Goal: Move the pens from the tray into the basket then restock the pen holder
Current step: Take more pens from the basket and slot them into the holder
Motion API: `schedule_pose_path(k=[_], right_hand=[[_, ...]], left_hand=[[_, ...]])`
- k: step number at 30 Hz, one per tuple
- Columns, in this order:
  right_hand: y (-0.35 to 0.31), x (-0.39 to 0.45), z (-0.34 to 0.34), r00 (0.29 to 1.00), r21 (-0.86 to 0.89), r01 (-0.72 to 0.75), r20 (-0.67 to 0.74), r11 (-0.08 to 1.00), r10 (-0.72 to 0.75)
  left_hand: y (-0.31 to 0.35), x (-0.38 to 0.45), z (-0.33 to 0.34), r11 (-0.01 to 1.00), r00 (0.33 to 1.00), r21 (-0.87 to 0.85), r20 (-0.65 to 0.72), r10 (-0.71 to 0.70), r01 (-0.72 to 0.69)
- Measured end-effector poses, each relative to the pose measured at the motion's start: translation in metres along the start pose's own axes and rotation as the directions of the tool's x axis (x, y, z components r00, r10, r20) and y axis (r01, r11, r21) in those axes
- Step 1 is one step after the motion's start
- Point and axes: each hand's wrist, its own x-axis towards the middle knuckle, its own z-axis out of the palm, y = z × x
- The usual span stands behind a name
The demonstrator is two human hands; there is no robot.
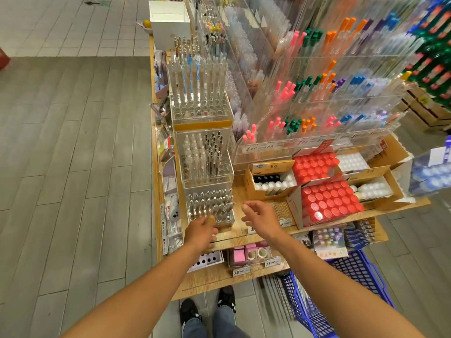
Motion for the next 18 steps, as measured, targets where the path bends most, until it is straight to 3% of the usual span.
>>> schedule_pose_path(k=[6,12,18], right_hand=[[0.028,-0.031,-0.023,0.984,0.262,-0.156,-0.042,0.952,0.173],[0.074,-0.088,-0.053,0.954,0.354,-0.204,-0.139,0.913,0.267],[0.128,-0.148,-0.095,0.858,0.563,-0.228,-0.269,0.795,0.437]], left_hand=[[0.0,-0.017,0.015,0.994,0.985,-0.092,0.164,-0.044,0.06],[-0.006,-0.04,0.043,0.999,0.963,0.033,0.267,-0.041,0.034],[-0.012,-0.061,0.099,0.992,0.914,0.126,0.4,-0.066,0.017]])
